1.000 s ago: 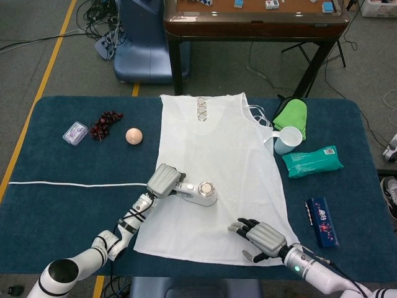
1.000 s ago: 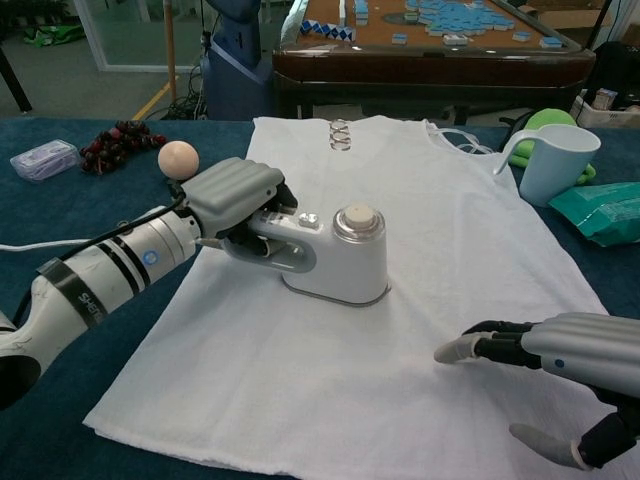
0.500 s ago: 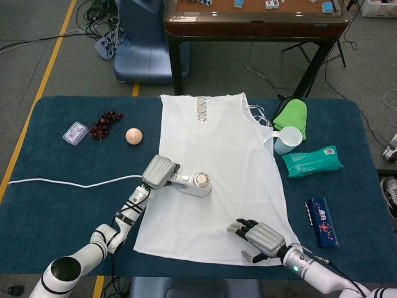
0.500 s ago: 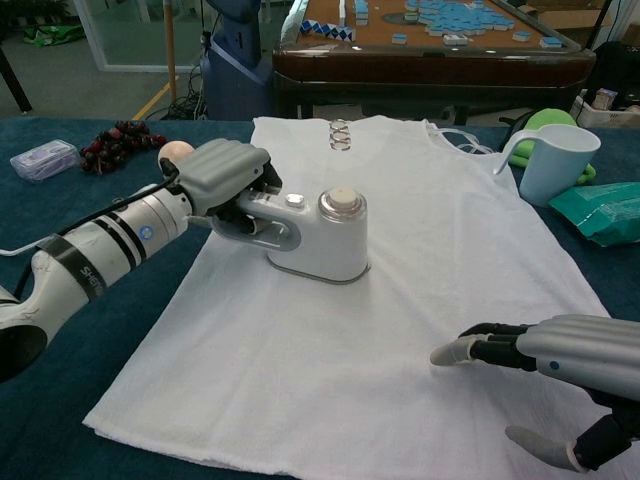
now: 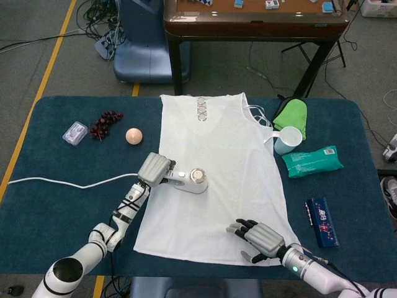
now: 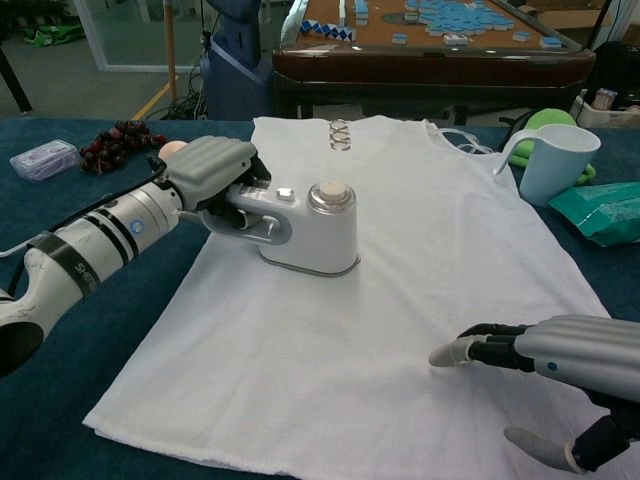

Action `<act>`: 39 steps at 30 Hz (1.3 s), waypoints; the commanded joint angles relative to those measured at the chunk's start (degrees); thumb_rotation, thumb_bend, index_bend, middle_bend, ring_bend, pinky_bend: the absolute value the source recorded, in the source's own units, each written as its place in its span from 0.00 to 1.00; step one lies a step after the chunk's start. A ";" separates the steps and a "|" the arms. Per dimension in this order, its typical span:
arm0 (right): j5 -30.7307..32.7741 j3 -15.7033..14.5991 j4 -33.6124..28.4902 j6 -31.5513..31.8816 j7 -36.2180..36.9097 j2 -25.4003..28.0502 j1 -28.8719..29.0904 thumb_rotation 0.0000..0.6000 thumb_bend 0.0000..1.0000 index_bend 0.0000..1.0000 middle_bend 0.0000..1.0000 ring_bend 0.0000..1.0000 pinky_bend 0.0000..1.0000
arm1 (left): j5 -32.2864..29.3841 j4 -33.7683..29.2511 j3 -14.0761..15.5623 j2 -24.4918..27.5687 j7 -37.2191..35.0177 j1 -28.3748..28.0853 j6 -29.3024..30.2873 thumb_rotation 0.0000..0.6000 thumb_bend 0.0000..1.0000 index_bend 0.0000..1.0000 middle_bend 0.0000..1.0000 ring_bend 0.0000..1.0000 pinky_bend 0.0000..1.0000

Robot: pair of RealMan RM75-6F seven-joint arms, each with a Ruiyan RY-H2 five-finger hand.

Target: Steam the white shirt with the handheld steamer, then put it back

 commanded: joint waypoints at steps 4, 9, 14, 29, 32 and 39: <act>-0.18 -0.12 0.06 -0.09 0.19 -0.12 0.04 0.74 0.51 0.00 0.11 0.03 0.14 | 1.72 -2.03 1.81 0.62 0.34 1.43 3.10 1.00 0.25 0.78 0.86 0.72 0.77; -0.42 -0.36 0.08 0.07 0.48 -0.06 -0.07 0.74 0.51 0.00 0.11 0.03 0.14 | 2.65 -4.33 2.73 1.27 1.97 2.12 4.70 1.00 0.25 0.78 0.86 0.72 0.77; -0.72 -0.64 0.12 0.23 0.86 0.06 -0.19 0.74 0.51 0.00 0.11 0.03 0.14 | 3.24 -6.66 3.63 2.06 3.73 2.87 4.94 1.00 0.25 0.78 0.86 0.72 0.77; -1.81 -1.26 0.36 1.00 1.77 0.36 -0.53 0.74 0.51 0.00 0.11 0.03 0.14 | 4.34 -12.83 5.26 4.75 6.20 5.74 6.44 1.00 0.25 0.78 0.86 0.72 0.77; -1.92 -1.33 0.34 1.04 1.86 0.43 -0.53 0.74 0.51 0.00 0.11 0.03 0.14 | 4.71 -13.90 5.52 5.36 6.72 6.17 6.97 1.00 0.25 0.78 0.86 0.72 0.77; -1.97 -1.33 0.23 1.12 1.86 0.55 -0.58 0.74 0.51 0.00 0.11 0.03 0.14 | 4.67 -17.88 4.81 8.77 6.70 6.95 8.31 1.00 0.25 0.78 0.86 0.72 0.77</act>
